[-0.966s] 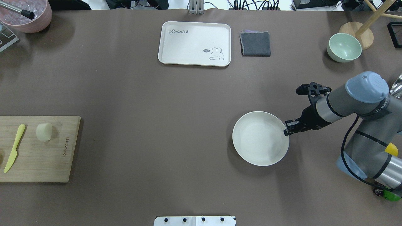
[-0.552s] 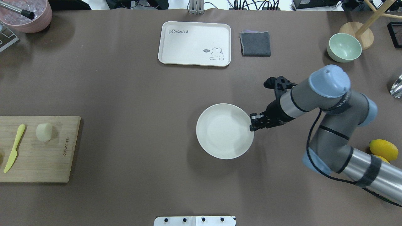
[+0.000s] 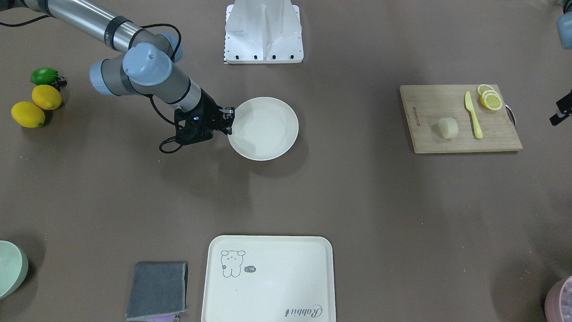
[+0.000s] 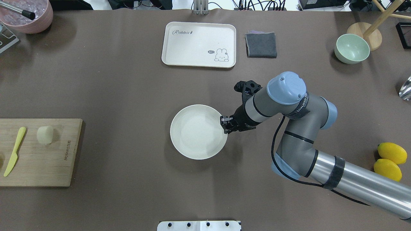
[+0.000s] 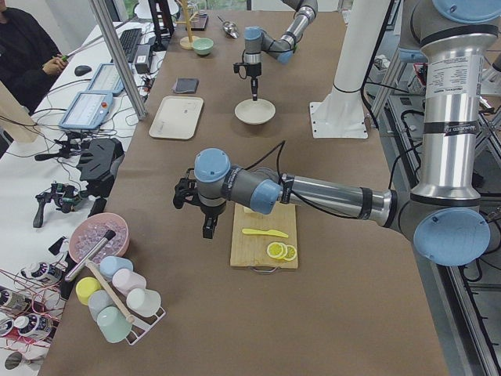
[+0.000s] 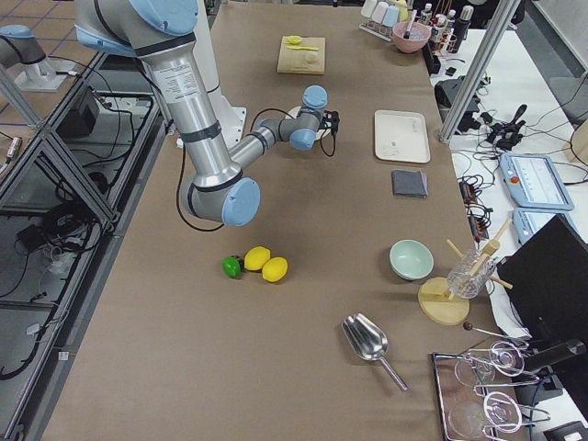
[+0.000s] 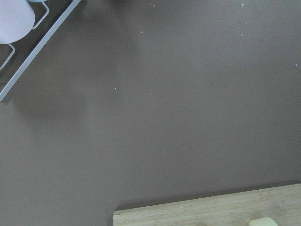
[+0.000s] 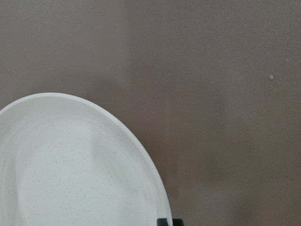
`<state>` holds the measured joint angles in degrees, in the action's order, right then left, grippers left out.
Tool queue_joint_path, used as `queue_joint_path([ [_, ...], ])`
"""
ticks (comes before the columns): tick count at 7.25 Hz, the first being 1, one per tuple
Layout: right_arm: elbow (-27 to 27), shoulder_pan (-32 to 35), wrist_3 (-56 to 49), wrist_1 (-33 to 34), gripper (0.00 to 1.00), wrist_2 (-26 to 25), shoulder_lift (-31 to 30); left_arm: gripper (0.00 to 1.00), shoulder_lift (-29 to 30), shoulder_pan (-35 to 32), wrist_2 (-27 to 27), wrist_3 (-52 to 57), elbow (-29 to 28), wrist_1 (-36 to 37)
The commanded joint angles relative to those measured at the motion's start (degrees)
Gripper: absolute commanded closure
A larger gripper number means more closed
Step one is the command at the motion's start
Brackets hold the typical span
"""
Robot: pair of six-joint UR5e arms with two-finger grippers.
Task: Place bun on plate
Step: 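Push the white plate with the right gripper toward the cutting board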
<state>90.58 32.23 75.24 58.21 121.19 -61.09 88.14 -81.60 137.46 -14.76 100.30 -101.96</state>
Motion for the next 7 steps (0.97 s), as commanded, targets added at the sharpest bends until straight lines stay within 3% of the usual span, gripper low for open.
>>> queue_joint_path([
  [1, -0.14, -0.33, -0.09, 0.76, 1.00, -0.61, 0.27, 0.02, -0.16, 4.48, -0.17, -12.83, 1.63, -2.26],
  [2, -0.06, -0.94, 0.17, 1.02, 1.00, -1.83, 0.45, 0.02, -0.69, 8.26, -0.35, -21.89, 1.47, -8.02],
  [3, 0.03, -1.12, 0.26, 1.11, 0.63, -2.45, 0.62, 0.02, -2.00, 12.21, -0.78, -29.81, 1.47, -14.43],
  [4, 0.64, -1.12, 0.26, 1.11, 0.01, -3.50, 0.36, 0.02, -2.01, 14.86, -1.48, -34.15, 1.12, -17.37],
  [6, 3.27, 1.06, 0.17, 1.11, 0.00, -2.99, -1.65, 0.02, -2.80, 20.92, -8.49, -39.96, 1.12, -18.97],
  [7, 4.33, 3.08, -0.26, 1.11, 0.00, -1.50, -3.84, 0.02, -2.80, 22.95, -8.87, -43.13, 1.12, -20.63],
])
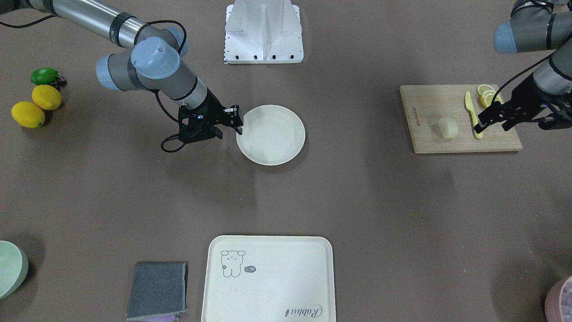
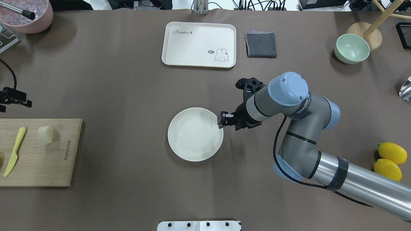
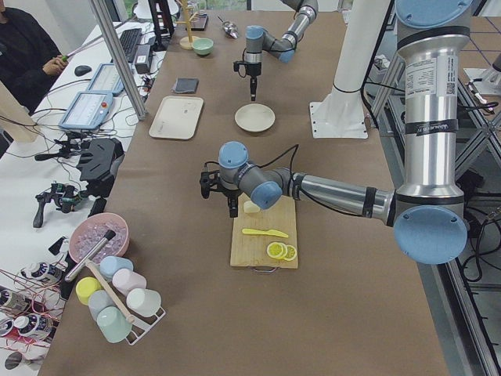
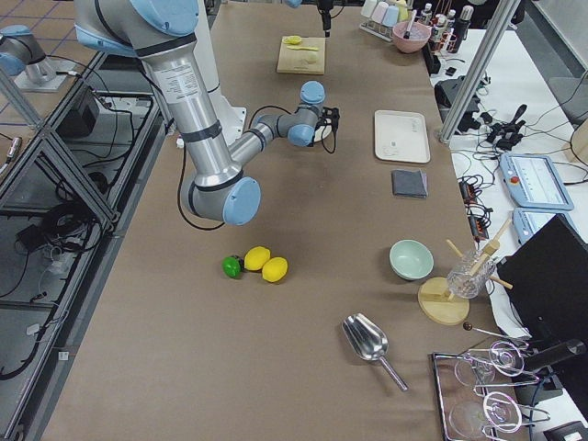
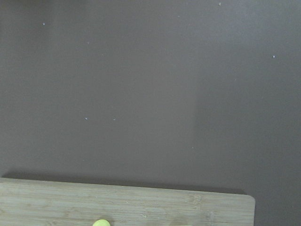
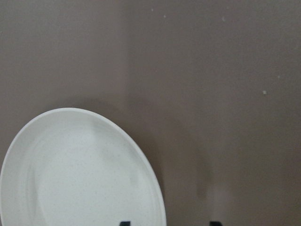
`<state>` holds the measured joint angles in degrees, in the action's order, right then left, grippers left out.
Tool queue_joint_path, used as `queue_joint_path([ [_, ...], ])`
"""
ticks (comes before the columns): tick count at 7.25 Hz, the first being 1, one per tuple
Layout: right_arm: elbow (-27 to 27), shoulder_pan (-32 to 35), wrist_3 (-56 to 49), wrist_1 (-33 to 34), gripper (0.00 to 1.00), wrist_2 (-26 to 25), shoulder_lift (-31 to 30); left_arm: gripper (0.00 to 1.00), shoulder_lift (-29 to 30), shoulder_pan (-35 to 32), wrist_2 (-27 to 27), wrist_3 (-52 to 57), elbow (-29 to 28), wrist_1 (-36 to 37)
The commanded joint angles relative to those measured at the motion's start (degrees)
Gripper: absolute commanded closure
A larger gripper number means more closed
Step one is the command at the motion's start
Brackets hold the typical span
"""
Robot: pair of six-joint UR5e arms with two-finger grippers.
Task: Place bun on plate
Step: 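Reach the left gripper to the pale bun while the right gripper withdraws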
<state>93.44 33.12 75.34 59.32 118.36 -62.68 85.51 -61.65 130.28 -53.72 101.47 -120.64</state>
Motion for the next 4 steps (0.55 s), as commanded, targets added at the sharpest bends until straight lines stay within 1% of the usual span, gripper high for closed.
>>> queue_joint_path([
  [1, 1.48, 5.08, -0.54, -0.08, 0.00, 4.30, -3.75, 0.03, -0.25, 5.64, -2.40, -7.51, -0.13, -3.71],
  [2, 2.00, 8.07, -1.85, -0.08, 0.00, 6.77, -5.51, 0.03, -0.60, 8.62, -4.49, -10.50, -0.13, -5.38],
  [3, 2.09, 11.58, -5.34, -0.08, 0.00, 10.79, -7.61, 0.04, -2.69, 11.35, -7.47, -11.14, -0.13, -7.57],
  [4, 2.53, 13.61, -8.60, -0.08, 0.00, 12.40, -9.72, 0.08, -4.72, 12.60, -7.94, -11.23, -0.21, -9.59],
])
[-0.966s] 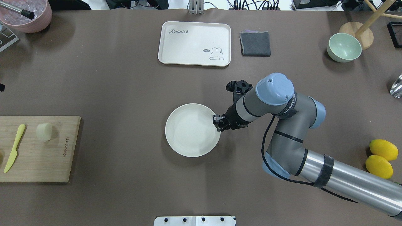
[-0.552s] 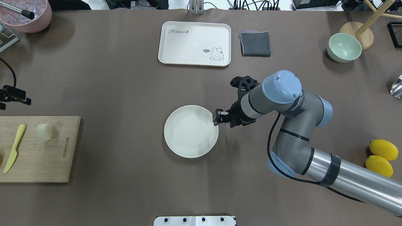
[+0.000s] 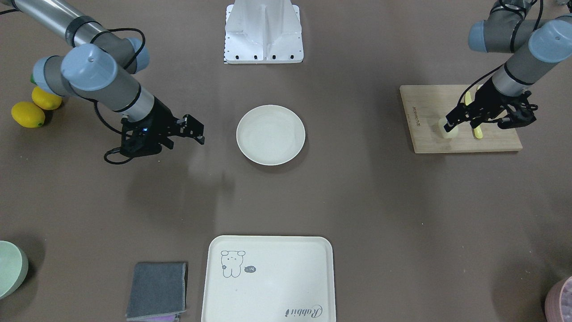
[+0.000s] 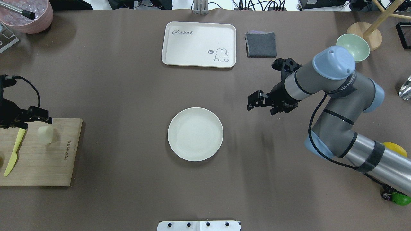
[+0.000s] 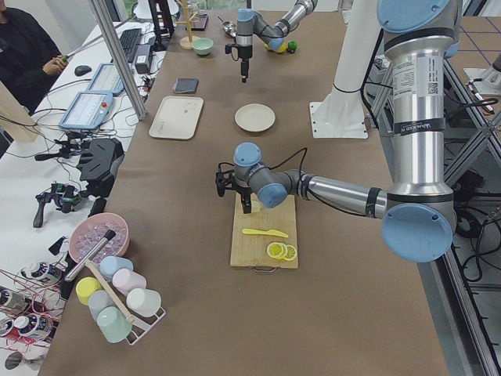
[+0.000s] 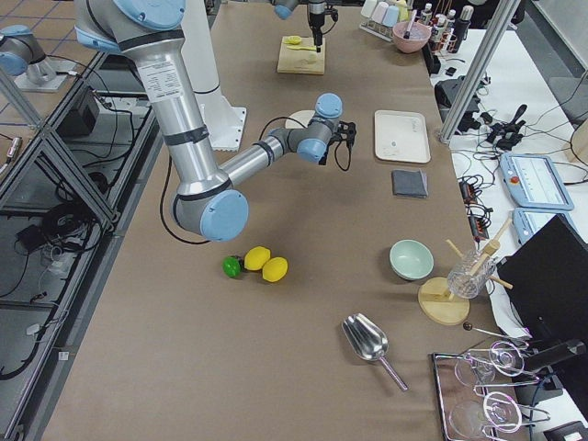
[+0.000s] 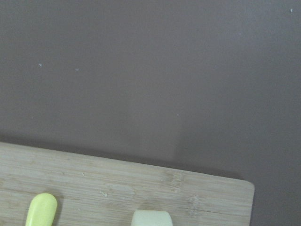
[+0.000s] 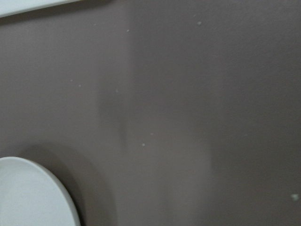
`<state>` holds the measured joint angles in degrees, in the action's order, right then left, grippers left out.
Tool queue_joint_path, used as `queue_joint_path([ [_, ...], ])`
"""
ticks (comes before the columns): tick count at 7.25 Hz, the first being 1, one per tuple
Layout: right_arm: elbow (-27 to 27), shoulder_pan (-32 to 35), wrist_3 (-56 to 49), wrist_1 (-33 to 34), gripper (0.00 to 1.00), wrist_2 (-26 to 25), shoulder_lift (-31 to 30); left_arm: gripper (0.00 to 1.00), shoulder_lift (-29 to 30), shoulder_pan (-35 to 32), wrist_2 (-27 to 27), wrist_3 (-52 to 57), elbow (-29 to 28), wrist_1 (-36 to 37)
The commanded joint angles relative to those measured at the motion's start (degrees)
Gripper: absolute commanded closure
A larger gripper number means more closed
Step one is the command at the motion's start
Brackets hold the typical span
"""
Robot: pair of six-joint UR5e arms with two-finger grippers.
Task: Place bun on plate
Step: 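Reach the left gripper to the pale bun while the right gripper withdraws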
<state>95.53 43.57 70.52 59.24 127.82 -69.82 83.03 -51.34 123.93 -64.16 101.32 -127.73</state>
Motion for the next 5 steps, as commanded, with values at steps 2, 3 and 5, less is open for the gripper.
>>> queue_joint_path([
  [2, 0.54, 3.36, -4.16, -0.09, 0.00, 3.13, -3.04, 0.21, -3.58, 4.40, -3.34, -1.05, -1.46, -5.15],
  [3, 1.67, 3.36, -4.07, -0.09, 0.00, 2.96, -4.17, 0.28, -3.58, 4.58, -3.61, -1.14, -1.56, -5.25],
  [5, 2.03, 3.36, -4.16, -0.27, 0.00, 2.96, -4.80, 0.54, -3.14, 4.59, -4.14, -1.32, -1.30, -5.51],
])
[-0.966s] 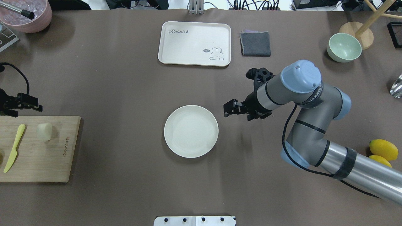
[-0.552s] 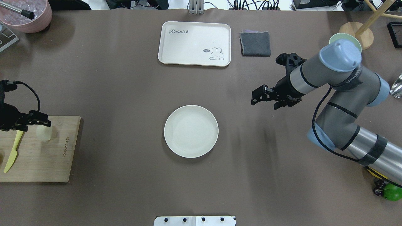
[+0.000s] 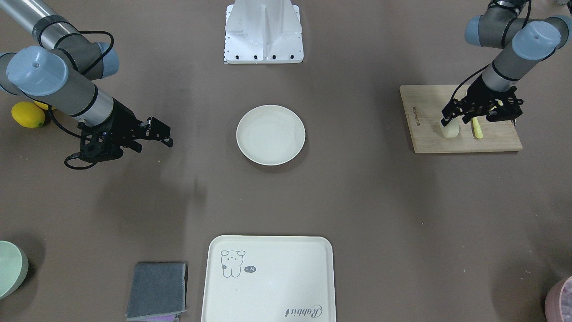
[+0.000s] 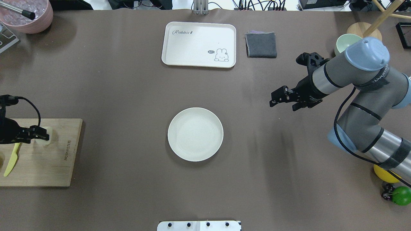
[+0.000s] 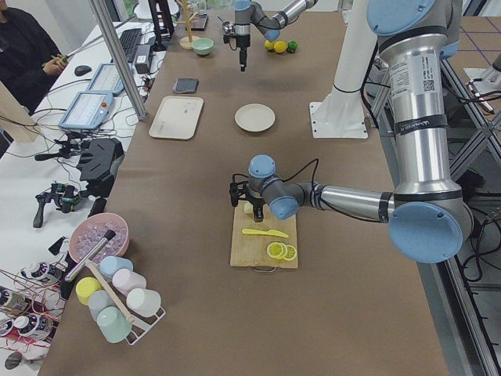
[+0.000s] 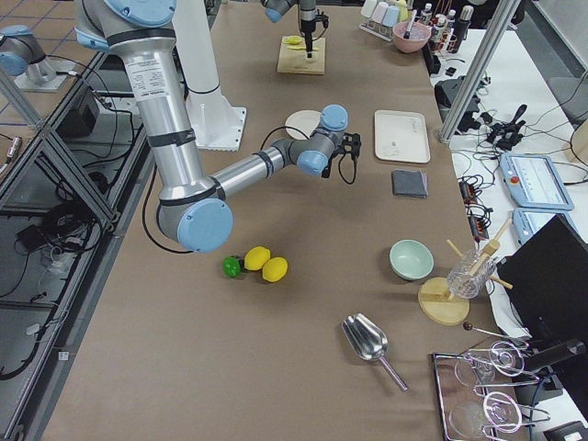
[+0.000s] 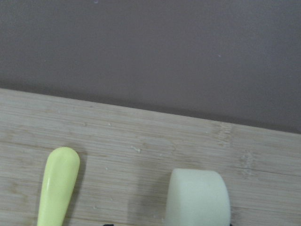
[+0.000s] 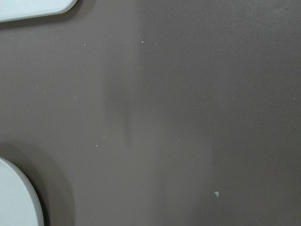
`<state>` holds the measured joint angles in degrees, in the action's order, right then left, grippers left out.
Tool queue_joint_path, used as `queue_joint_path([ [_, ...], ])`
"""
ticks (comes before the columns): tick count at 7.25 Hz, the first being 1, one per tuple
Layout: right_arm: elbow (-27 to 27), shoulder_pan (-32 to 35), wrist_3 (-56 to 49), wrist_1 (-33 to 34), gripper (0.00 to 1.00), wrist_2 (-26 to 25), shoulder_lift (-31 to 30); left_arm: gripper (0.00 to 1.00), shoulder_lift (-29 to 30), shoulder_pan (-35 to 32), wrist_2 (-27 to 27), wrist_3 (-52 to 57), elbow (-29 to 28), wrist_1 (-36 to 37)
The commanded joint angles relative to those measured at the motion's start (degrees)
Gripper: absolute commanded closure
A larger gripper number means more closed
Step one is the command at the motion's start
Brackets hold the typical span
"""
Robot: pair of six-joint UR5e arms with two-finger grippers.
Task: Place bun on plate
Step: 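Reach the left gripper to the pale bun while the right gripper withdraws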
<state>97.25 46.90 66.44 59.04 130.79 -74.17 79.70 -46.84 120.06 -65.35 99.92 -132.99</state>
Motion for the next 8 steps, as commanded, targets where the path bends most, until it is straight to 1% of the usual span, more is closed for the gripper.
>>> queue_joint_path([
  [1, 0.39, 0.03, -0.08, -0.15, 0.00, 0.08, -0.71, 0.78, 0.37, 0.08, -0.18, -0.39, 0.71, -0.25],
  [2, 0.39, 0.12, -0.08, -0.24, 0.00, 0.08, -0.72, 0.96, 1.16, 0.08, -0.18, -0.39, 1.15, -0.16],
  [3, 0.74, 0.12, -0.08, -0.33, 0.00, 0.60, -1.33, 1.00, 1.60, 0.00, -0.18, -0.39, 2.03, -0.16],
  [5, 1.89, 1.26, -0.08, -0.24, 0.00, 1.75, -2.56, 1.00, 3.35, -0.09, 0.35, -0.82, 6.93, 0.53],
  [6, 2.06, 2.13, -0.08, -0.24, 0.00, 1.84, -2.82, 1.00, 7.45, 0.00, 0.35, -5.53, 6.96, 0.71],
  [7, 1.89, 3.27, -0.60, -0.24, 0.00, 3.06, -3.61, 1.00, 13.58, 1.13, 0.17, -9.75, 6.52, 2.63],
  [8, 1.97, 5.90, -2.09, -0.07, 0.00, 4.29, -4.75, 1.00, 19.39, 2.53, -0.26, -11.97, 6.69, 7.69],
])
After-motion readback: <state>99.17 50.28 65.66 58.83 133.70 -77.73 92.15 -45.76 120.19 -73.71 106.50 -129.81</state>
